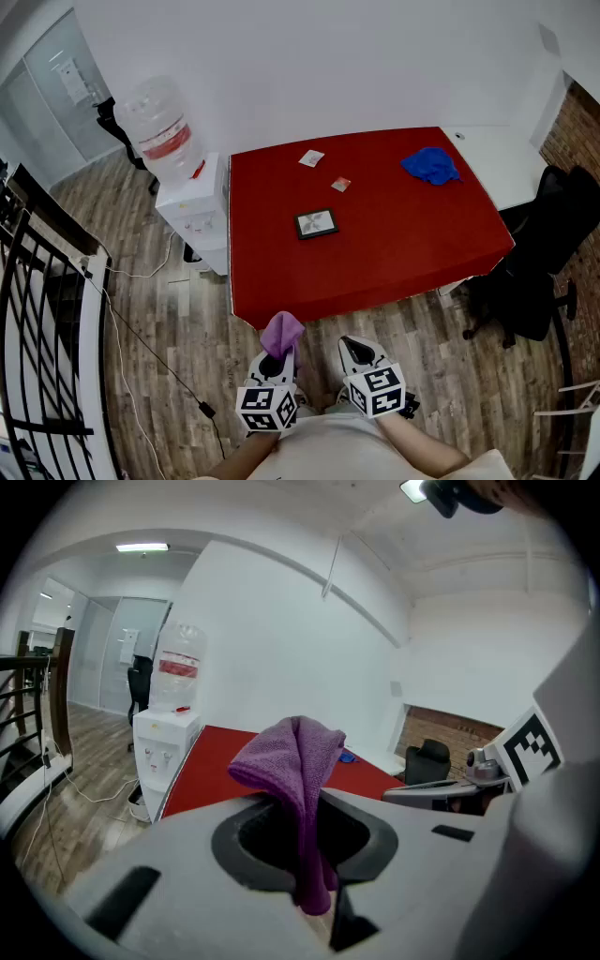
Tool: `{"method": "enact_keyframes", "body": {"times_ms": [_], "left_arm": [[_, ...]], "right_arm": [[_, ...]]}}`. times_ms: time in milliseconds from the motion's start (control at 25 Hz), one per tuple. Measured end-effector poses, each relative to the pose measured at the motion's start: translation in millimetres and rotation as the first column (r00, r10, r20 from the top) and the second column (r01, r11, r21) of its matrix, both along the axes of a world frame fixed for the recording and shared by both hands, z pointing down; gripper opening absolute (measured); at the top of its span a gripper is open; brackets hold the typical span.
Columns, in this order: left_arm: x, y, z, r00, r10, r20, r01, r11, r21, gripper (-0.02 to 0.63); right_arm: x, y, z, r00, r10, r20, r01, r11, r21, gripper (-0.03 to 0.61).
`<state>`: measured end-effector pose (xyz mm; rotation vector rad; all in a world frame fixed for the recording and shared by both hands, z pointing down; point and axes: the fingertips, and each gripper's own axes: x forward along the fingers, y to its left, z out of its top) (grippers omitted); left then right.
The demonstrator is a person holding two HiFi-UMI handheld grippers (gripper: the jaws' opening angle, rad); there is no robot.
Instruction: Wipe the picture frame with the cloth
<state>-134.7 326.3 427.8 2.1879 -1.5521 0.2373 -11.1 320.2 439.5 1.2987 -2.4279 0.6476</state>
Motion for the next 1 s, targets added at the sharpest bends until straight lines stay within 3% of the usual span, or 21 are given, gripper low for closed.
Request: {"method": "enact_keyframes", "body": {"times_ms": [440,1000], "left_arm": [[18.8,-20.4,9.8,1.0,-0.017,0.009,0.017,1.0,-0.009,0.057],[-20.5,-183.4,12.5,0.997,0.083,-0.011,-0.083,0.996,0.02,0.057]], "right_arm": [[22.9,-25.4,14.0,1.0,-0.004,0.006,0.004,1.0,-0.02,0.003],[-17.4,-171.0,15.2,0.995,0.092,-0.024,-0.092,0.996,0.013,0.003]]}}
